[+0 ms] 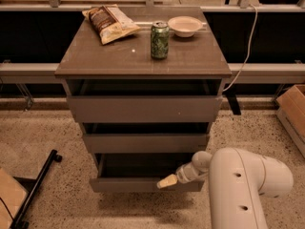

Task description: Open bottom drawer

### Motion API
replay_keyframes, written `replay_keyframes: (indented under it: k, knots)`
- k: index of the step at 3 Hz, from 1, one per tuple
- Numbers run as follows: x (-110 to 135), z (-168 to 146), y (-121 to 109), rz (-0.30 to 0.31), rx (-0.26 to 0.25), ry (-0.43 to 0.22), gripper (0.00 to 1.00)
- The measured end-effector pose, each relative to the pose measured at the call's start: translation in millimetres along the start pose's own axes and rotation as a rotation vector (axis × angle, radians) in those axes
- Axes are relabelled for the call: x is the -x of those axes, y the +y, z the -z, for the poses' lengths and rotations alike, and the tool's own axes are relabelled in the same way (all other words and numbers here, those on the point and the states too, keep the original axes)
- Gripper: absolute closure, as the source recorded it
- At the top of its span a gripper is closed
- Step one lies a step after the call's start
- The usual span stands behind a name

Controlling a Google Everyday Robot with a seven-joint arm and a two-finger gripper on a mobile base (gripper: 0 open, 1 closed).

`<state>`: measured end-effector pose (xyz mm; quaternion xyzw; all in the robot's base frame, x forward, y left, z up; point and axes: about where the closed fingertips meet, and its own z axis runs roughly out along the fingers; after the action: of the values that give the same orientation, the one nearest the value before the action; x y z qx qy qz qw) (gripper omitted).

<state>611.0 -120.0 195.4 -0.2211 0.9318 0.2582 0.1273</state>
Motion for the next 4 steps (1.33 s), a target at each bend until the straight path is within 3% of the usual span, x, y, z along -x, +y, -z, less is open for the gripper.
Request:
replay_keyframes:
  k: [2,3,4]
  knots:
    - [0.1,0.3,0.1,0.0,0.0,0.0,0.5]
    - [0.1,0.2,0.1,0.0,0.0,0.0,0.48]
    - [-0.9,0.2,0.7,0.0,-0.001,0.004,0.2]
